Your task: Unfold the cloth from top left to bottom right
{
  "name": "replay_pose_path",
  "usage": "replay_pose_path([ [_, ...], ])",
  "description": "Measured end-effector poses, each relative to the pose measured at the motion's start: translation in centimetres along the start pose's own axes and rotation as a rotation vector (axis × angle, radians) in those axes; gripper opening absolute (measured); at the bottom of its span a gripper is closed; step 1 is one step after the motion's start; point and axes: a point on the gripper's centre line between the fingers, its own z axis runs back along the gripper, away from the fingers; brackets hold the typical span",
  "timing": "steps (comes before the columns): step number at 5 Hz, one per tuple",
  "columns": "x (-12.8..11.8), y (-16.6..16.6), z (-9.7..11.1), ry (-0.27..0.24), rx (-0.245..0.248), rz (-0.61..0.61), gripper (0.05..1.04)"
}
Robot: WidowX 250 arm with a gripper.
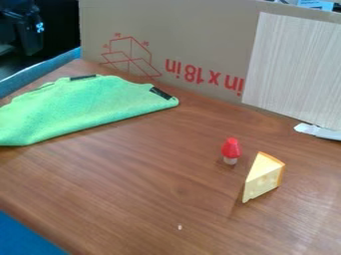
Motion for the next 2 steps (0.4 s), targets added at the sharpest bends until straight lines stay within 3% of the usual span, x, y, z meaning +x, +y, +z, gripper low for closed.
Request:
replay_pose_path([
  [2,1.14,1.60,-1.56,0.005,0.020,0.016,1.001],
])
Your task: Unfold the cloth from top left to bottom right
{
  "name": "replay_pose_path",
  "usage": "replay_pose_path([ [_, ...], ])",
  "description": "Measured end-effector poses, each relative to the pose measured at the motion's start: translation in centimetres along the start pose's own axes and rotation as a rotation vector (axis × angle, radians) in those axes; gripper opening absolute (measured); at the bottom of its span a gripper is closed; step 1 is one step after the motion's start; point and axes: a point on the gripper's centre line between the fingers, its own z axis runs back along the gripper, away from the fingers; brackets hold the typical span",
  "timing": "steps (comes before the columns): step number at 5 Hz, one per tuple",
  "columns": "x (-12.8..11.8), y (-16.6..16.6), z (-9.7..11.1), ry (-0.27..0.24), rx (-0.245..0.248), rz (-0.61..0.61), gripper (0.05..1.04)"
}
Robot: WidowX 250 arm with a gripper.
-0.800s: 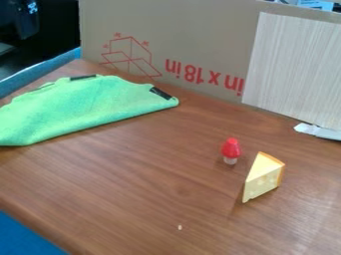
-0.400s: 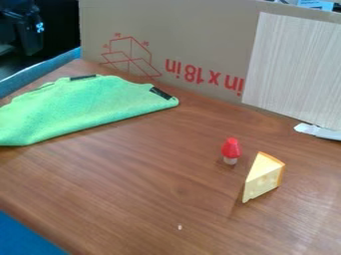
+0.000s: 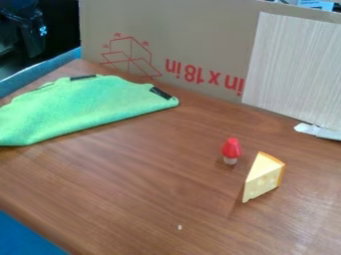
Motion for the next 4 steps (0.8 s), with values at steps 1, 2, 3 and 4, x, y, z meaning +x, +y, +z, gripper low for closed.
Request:
replay_pose_path([
  [1,-0.2,1.0,-0.2,-0.019,0.010,0.001,1.001],
  [2,-0.2,2.0,-1.7,-0.029,-0.048,-0.032,1.001],
  [3,-0.3,2.9,-2.5,-0.050,-0.076,-0.026,1.001],
  [4,0.4,3.2,-3.3,-0.072,-0.090,-0.031,1.001],
])
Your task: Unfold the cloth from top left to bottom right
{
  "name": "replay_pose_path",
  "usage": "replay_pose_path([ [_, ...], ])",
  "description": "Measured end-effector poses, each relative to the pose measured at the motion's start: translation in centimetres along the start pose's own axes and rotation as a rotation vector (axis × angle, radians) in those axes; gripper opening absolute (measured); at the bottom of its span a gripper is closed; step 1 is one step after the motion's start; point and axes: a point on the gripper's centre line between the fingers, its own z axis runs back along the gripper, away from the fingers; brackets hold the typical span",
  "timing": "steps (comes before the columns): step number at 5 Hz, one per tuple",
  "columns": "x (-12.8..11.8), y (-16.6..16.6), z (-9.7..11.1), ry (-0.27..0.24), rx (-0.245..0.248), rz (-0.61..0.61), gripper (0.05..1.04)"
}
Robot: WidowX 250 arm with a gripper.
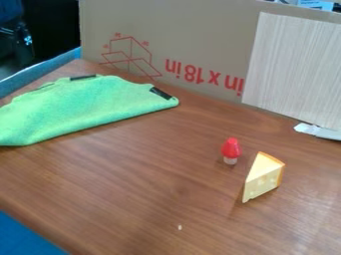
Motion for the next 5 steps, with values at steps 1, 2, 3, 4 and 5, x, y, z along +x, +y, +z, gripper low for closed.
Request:
replay_pose_path([
  [1,-0.1,0.7,-0.5,-0.034,-0.002,0.011,1.001],
  [2,-0.2,0.7,-1.6,-0.067,-0.004,0.003,1.001],
  [3,-0.4,0.7,-2.3,-0.069,0.005,-0.002,1.001],
  [4,-0.2,0.8,-2.6,-0.078,0.023,0.001,1.001],
  [5,0.0,0.8,-2.7,-0.078,0.037,0.000,1.001],
])
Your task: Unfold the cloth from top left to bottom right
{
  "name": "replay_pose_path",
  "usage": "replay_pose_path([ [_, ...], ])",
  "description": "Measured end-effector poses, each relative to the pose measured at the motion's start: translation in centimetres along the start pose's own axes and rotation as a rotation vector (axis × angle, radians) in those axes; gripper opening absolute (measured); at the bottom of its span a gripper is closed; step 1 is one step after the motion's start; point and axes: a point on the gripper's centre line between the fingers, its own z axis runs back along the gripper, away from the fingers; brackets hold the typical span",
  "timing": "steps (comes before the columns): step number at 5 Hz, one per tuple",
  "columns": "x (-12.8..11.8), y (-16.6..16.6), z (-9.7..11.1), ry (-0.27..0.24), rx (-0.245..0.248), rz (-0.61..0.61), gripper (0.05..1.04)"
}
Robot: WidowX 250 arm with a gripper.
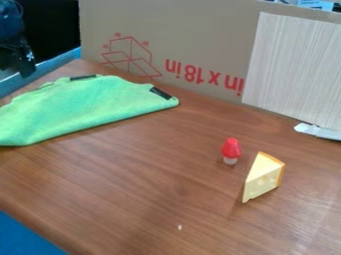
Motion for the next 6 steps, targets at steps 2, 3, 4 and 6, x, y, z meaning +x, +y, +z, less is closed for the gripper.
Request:
replay_pose_path([
  [2,0.3,-0.7,-1.8,0.013,-0.018,-0.003,1.001],
  [3,0.6,-1.2,-2.8,0.022,-0.022,-0.013,1.001],
  [4,0.8,-1.6,-3.1,0.024,-0.029,-0.037,1.001],
  [6,0.6,-1.4,-4.1,0.049,-0.023,-0.022,1.001],
])
